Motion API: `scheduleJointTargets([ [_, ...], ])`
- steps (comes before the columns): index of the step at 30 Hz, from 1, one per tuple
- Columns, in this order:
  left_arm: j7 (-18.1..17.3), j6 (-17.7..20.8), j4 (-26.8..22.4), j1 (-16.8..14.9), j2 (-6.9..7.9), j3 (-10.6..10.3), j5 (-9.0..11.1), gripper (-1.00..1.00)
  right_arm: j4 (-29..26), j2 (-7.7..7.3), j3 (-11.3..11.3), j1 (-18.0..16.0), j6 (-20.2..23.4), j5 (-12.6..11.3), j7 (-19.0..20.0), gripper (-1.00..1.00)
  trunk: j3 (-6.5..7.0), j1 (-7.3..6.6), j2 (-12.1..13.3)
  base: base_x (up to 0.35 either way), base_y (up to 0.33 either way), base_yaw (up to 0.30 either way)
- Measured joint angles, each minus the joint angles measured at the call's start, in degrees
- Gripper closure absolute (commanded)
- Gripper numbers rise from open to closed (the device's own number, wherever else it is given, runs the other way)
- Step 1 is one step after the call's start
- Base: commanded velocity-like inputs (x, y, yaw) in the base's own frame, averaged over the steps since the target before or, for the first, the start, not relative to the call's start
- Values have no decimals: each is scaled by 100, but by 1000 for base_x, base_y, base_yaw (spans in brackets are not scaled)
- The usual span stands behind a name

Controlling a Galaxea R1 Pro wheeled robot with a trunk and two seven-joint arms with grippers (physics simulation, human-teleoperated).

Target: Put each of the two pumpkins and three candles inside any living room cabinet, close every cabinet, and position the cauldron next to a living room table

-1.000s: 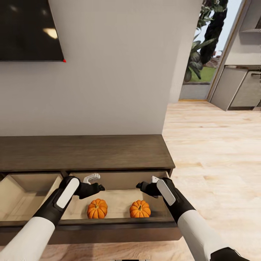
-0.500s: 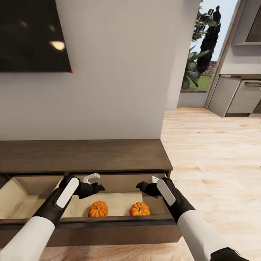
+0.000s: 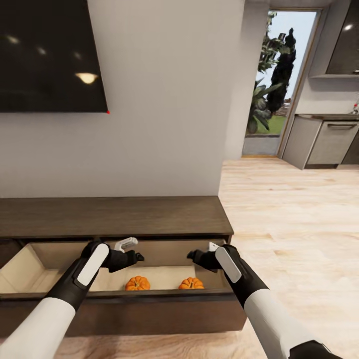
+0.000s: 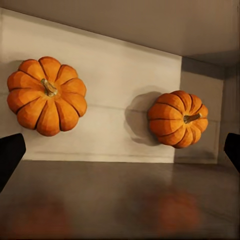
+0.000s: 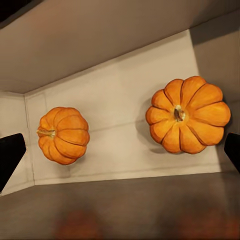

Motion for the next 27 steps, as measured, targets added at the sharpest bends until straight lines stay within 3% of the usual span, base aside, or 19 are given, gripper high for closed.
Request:
scheduleJointTargets([
  [7, 0, -5, -5, 0, 0, 0, -1, -100, 0, 0, 0, 0, -3, 0, 0, -100, 155, -19, 10, -4, 0, 0],
  [27, 0, -6, -6, 0, -5, 0, -1, -100, -7, 0, 0, 0, -2, 0, 0, -100, 514, -457, 812, -7, 0, 0],
])
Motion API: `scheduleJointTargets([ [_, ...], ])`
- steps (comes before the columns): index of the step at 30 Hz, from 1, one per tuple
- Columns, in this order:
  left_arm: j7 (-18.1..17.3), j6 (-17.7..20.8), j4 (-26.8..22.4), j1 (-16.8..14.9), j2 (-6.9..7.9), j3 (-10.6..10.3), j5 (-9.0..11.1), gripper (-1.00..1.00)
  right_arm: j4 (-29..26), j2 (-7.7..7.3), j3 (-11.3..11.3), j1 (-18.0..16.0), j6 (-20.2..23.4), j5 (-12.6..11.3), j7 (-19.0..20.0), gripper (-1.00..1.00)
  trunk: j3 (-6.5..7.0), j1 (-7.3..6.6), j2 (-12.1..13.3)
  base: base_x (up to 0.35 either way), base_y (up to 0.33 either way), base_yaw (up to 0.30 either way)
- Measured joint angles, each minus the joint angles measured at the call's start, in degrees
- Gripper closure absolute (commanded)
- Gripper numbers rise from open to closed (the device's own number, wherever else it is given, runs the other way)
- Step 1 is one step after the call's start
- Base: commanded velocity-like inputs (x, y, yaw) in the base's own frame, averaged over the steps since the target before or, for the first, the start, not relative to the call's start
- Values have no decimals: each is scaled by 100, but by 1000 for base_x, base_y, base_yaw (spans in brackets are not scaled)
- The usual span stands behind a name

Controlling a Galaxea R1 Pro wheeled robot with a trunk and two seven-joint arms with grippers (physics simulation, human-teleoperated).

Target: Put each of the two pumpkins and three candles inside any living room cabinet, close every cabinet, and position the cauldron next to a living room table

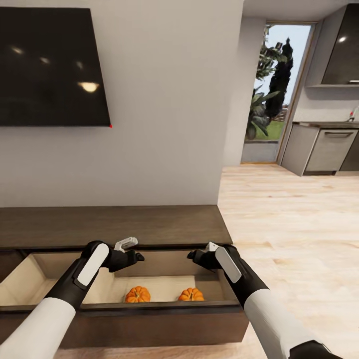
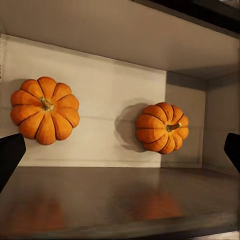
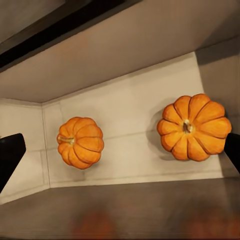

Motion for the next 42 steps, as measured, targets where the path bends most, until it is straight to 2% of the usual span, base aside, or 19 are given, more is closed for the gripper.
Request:
scheduleJointTargets([
  [12, 1, -6, 0, 0, -3, 0, 0, -100, -1, 4, 7, 0, -1, 0, 1, -100, 215, -261, 481, -259, 35, 0],
  [20, 26, -35, -63, 2, -2, 0, -37, -100, -1, 0, 9, 0, -11, 4, 0, -100, 359, -440, 802, -51, 8, 0],
  [25, 33, -39, -262, 19, 3, 14, -60, -100, -7, 0, 9, 0, -17, 8, 0, -100, 449, -548, 1003, -62, 1, 0],
  [42, 35, -44, -359, 27, 5, 34, -70, -100, -10, 0, 9, 0, -18, 2, 0, -100, 754, -919, 1685, -326, 0, 0],
])
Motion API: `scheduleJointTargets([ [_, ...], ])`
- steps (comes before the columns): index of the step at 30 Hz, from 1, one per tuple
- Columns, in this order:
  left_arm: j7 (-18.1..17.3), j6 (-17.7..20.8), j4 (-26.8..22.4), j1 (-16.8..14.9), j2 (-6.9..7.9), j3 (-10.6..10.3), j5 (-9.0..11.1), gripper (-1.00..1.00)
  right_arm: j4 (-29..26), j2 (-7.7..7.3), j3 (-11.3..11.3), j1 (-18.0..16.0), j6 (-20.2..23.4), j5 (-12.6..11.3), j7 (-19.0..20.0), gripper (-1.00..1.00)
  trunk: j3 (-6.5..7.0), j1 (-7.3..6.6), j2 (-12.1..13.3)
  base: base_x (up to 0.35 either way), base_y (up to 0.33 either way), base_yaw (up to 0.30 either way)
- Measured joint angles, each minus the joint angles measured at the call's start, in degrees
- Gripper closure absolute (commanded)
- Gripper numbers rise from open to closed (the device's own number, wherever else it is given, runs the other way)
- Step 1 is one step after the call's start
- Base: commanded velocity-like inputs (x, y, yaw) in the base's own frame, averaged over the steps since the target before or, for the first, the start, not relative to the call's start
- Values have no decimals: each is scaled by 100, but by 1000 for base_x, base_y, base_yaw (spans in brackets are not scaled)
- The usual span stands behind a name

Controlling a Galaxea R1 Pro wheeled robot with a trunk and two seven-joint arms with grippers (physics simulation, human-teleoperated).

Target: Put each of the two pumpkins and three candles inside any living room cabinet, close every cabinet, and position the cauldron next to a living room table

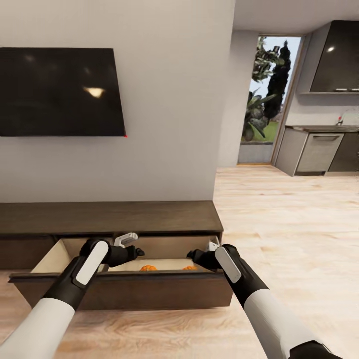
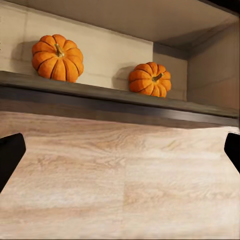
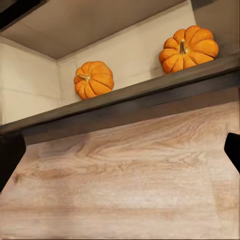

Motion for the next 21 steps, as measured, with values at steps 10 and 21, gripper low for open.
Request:
scheduleJointTargets([
  [10, 9, 0, 21, 0, 0, -1, -2, -100, 0, 8, 7, 0, 0, -2, 0, -100, 180, -220, 401, -338, 0, 0],
  [21, -5, -256, 95, 0, 7, -64, -18, -100, 6, 19, 23, 0, -7, 39, 0, -100, 377, -461, 842, -338, 0, 0],
])
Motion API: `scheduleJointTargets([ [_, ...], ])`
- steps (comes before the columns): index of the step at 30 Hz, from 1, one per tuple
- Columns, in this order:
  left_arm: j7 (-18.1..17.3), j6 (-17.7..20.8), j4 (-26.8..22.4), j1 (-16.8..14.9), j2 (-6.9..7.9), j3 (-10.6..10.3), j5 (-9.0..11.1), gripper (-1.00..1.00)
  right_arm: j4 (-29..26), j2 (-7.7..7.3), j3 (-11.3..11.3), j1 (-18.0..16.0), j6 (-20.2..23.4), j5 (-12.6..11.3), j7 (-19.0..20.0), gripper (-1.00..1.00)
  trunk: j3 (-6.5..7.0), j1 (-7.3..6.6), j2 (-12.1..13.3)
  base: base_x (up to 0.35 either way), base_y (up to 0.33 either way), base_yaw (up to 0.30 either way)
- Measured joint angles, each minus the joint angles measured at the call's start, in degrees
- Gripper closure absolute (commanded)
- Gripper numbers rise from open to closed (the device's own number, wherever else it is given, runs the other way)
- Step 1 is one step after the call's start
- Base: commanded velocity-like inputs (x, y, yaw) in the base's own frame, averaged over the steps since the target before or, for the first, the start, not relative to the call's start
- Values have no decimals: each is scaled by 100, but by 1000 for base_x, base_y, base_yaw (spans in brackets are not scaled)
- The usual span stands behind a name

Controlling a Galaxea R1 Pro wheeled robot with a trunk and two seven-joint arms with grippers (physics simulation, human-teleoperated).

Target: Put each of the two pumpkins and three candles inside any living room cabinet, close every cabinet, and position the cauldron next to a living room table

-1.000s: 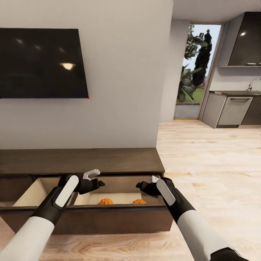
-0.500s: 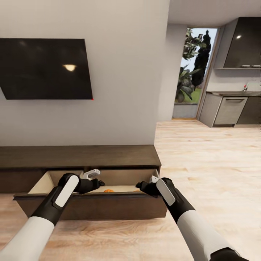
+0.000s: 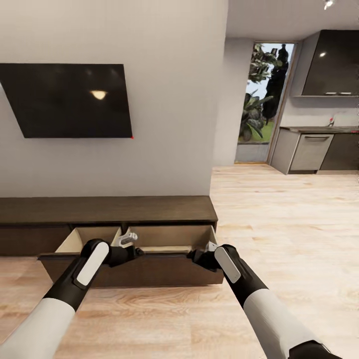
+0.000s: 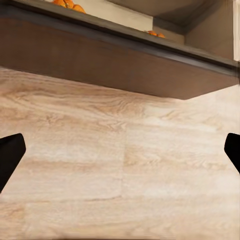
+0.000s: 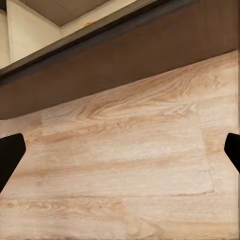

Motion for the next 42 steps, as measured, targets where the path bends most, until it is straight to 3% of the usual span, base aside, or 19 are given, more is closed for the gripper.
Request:
scheduleJointTargets([
  [6, -1, -605, -1, 14, 1, -21, -29, -100, 11, 6, 28, 2, -10, 38, -8, -100, 108, -132, 241, -340, 0, 0],
  [9, 0, -783, -3, 23, 1, -88, -129, -100, 28, 4, 160, 9, -28, 54, -9, -100, 162, -198, 361, -337, 0, 0],
  [11, 7, -1068, 1, 31, 0, -200, -456, -100, 46, -5, 447, 24, -240, 111, -9, -100, 197, -242, 441, -281, 0, 0],
  [12, 14, -1285, 4, 37, -3, -254, -735, -100, 52, -11, 673, 38, -544, 167, -9, -100, 198, -243, 443, -206, 0, 0],
  [13, 16, -1389, 6, 42, -4, -275, -873, -100, 55, -15, 789, 45, -734, 199, -9, -100, 198, -244, 443, -165, 0, 0],
  [15, 17, -1556, 6, 69, -7, -303, -1090, -100, 72, -17, 995, 55, -1109, 259, -9, -100, 198, -244, 443, -108, 0, 0],
  [17, 12, -1928, 49, 227, -9, -331, -1332, -100, 234, -26, 1274, 110, -1802, 353, -13, -100, 197, -245, 443, -49, 0, 0],
  [19, 7, -2349, 89, 408, -9, -343, -1431, -100, 481, -29, 1378, 160, -2310, 382, -16, -100, 197, -245, 443, -25, 0, 0],
  [24, -8, -3406, 243, 728, -9, -358, -1529, -100, 1269, -15, 1624, 203, -3243, 447, -14, -100, 197, -246, 443, -10, 0, 0],
  [28, -43, -4075, 785, 795, -13, -410, -1542, -100, 1648, -13, 1787, 211, -3480, 528, -9, -100, 198, -246, 443, -2, 0, 0],
  [29, -54, -4396, 1059, 807, -15, -497, -1539, -100, 1718, -17, 1816, 219, -3552, 545, -8, -100, 197, -246, 443, 0, 0, 0],
  [33, -70, -5063, 1558, 820, -17, -811, -1520, -100, 1787, -27, 1894, 348, -3725, 568, -5, -100, 162, -202, 364, 0, 0, 0],
  [42, -78, -5423, 1763, 828, -19, -997, -1518, -100, 1817, -26, 2031, 535, -3844, 737, 2, -100, 1, -5, 3, 0, 0, 0],
])
